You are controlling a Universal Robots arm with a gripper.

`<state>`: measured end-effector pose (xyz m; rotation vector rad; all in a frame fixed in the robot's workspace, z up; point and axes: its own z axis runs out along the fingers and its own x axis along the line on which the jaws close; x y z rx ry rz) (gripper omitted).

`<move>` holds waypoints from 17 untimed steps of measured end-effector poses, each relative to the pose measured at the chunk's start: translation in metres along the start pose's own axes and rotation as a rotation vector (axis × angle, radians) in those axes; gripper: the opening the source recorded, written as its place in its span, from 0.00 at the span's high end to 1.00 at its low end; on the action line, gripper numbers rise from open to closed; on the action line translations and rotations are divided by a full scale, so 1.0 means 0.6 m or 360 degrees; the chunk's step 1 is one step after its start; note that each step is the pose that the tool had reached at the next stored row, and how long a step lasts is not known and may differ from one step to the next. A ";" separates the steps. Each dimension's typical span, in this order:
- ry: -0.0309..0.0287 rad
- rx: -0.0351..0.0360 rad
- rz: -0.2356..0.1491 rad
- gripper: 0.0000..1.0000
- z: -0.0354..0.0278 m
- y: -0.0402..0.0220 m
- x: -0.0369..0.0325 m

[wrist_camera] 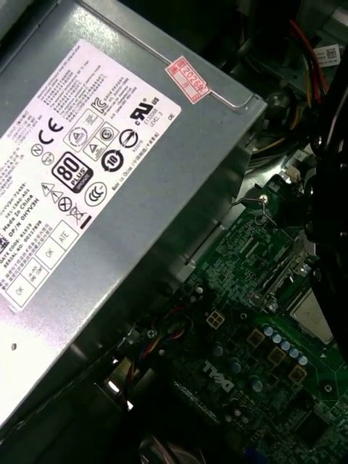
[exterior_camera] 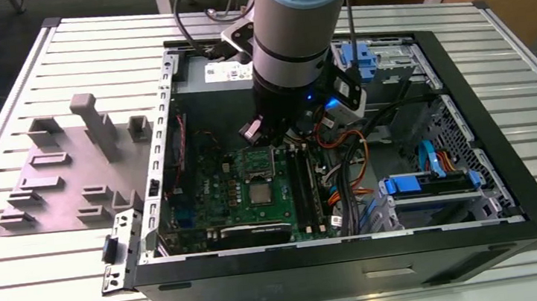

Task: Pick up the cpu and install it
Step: 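Close the cpu cover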

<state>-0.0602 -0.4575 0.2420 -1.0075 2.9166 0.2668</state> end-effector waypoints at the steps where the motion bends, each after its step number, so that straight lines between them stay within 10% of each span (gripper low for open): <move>1: 0.00003 0.0000 -0.0002 0.89 0.000 0.000 0.000; 17: 0.00087 -0.0004 -0.0051 0.89 -0.002 -0.007 0.008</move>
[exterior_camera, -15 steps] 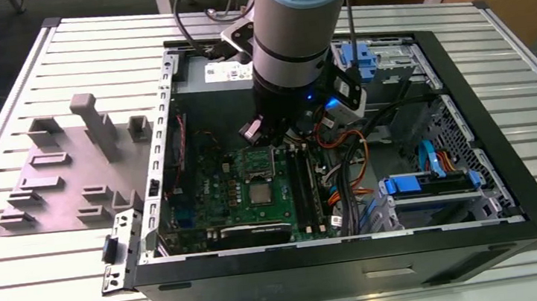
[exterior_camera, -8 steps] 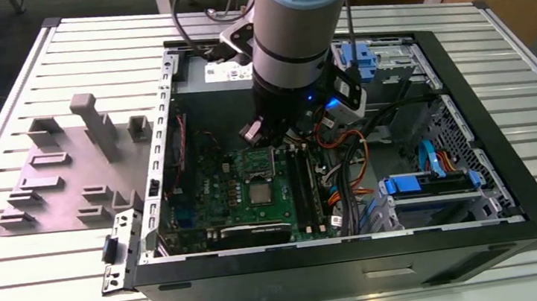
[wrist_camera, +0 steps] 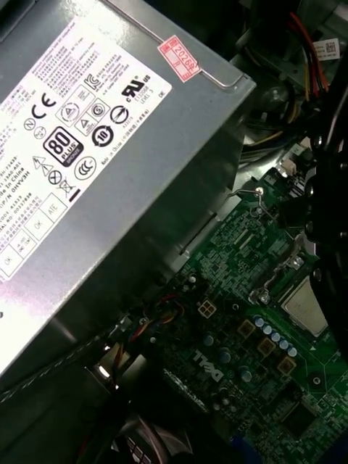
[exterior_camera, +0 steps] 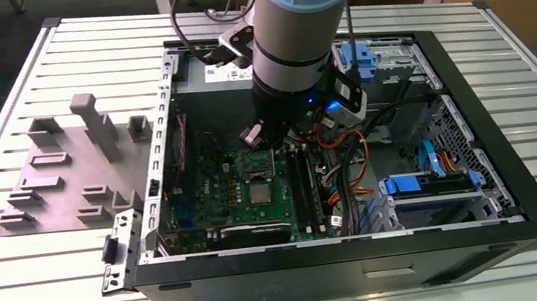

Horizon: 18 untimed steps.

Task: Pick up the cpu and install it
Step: 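Close the cpu cover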

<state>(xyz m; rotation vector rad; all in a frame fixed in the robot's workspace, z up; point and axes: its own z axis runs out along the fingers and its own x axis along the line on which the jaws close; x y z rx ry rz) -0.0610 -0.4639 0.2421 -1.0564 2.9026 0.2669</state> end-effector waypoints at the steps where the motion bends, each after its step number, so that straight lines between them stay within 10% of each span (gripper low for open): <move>1: 0.00002 0.0000 -0.0001 0.89 0.000 -0.001 0.001; 18: 0.00033 -0.0002 -0.0022 0.89 -0.003 -0.013 0.011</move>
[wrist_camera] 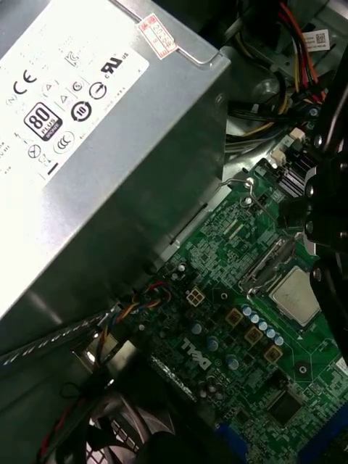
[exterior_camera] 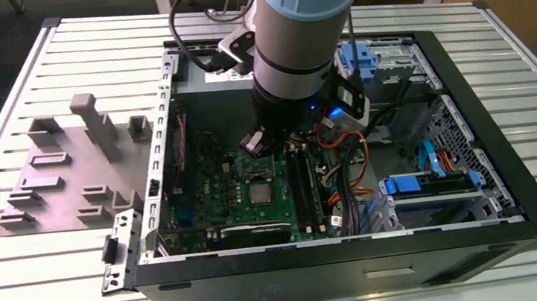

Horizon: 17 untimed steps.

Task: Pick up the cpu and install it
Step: 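Close the cpu cover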

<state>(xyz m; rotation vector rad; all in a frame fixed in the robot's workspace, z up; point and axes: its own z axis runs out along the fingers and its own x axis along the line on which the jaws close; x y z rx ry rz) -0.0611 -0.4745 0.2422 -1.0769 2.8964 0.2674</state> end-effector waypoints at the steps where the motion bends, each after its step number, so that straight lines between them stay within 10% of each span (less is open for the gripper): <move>1: 0.00001 0.0000 -0.0001 0.89 0.000 -0.001 0.001; 17: 0.00015 -0.0001 -0.0011 0.89 -0.002 -0.009 0.008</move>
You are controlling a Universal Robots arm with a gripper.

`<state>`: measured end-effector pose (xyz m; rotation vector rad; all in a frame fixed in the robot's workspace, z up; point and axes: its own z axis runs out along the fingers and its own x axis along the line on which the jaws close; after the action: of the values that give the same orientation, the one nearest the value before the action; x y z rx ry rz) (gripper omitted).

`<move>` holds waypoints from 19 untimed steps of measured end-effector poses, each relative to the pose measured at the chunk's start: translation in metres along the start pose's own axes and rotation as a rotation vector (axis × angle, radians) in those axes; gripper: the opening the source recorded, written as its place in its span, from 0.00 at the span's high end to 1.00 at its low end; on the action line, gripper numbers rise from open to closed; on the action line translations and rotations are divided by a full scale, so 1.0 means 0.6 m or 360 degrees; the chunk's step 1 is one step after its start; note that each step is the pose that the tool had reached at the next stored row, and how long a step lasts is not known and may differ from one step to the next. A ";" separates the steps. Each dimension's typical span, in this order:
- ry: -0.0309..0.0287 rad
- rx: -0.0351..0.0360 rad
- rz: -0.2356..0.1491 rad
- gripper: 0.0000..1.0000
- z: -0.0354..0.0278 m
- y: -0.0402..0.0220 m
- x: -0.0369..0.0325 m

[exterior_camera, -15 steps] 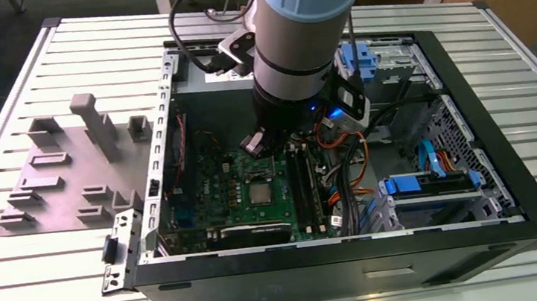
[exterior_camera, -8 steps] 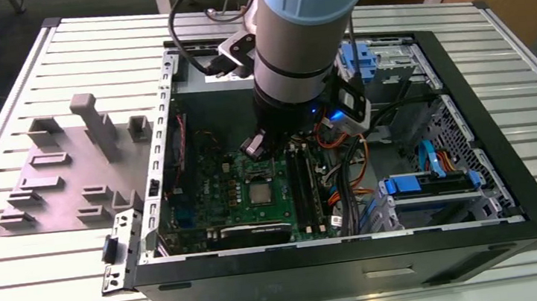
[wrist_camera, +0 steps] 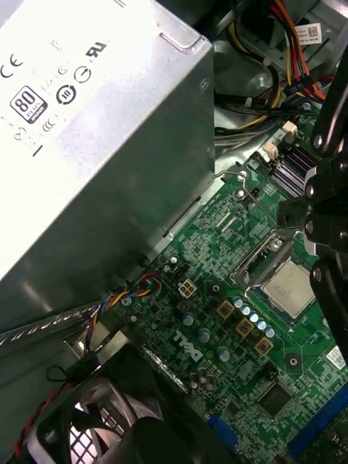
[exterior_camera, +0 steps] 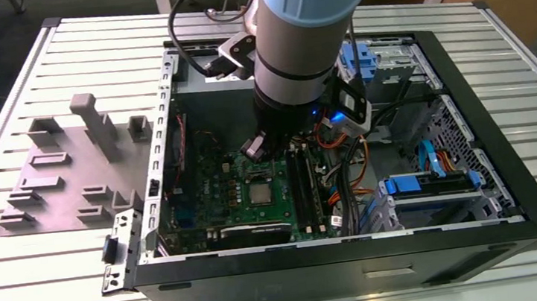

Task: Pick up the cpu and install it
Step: 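Close the cpu cover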

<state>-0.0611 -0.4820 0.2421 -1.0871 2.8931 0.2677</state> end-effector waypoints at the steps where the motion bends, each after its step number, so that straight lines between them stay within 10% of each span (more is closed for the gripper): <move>1: 0.00002 0.0000 0.0000 0.89 0.000 0.000 0.000; 13: 0.00041 -0.0005 -0.0029 0.89 -0.003 -0.001 0.001; 19: 0.00214 -0.0016 -0.0133 0.89 -0.003 -0.001 0.001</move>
<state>-0.0611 -0.4830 0.2439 -1.2128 2.8518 0.2728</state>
